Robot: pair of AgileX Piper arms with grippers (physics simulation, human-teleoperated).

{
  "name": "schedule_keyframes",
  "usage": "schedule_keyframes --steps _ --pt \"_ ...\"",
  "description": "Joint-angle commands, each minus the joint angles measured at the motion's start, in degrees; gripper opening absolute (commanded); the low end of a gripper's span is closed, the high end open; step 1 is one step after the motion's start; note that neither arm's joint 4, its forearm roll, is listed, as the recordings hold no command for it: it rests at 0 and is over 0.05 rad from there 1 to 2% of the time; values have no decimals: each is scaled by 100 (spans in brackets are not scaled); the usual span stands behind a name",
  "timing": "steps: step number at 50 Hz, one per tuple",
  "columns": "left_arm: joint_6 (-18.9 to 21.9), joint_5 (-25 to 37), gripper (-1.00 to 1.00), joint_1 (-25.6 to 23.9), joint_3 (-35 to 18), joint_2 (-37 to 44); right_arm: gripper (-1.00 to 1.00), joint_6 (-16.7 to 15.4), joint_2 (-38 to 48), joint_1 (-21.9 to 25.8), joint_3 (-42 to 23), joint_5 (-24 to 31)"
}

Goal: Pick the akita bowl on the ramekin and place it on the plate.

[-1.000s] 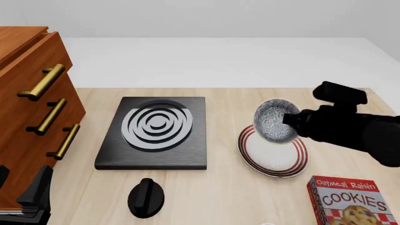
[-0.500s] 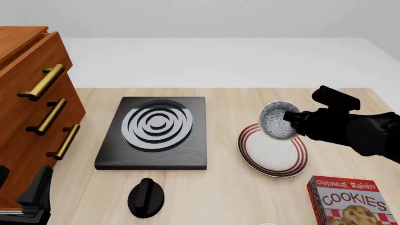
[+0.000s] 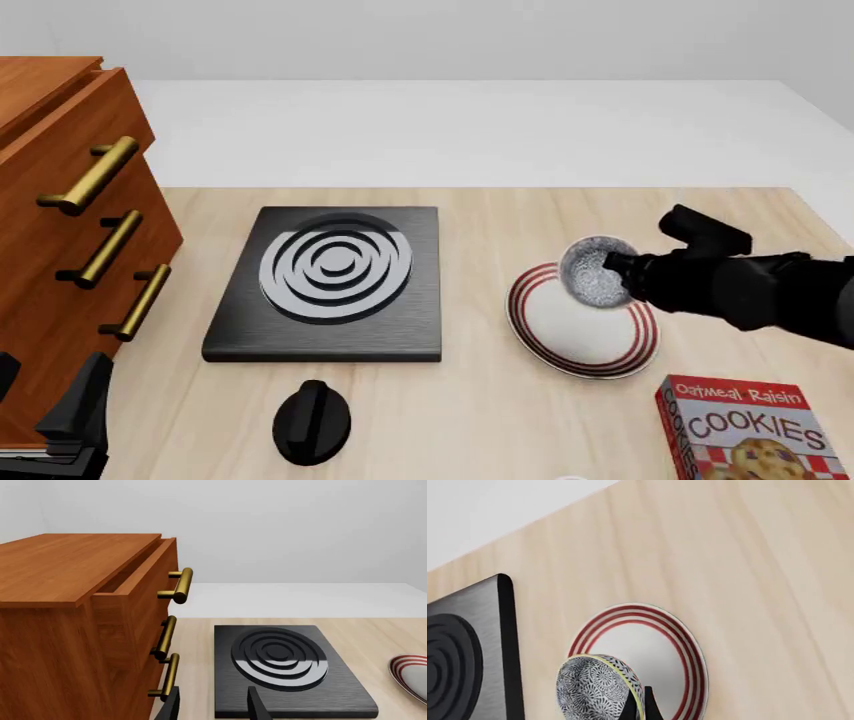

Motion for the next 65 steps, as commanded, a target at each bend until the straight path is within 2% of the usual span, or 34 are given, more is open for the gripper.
schedule_keyframes --steps 1,65 --pt "0 0 100 0 0 0 -100 68 373 -50 2 -263" --pt "0 0 100 0 0 0 -100 161 970 73 165 -741"
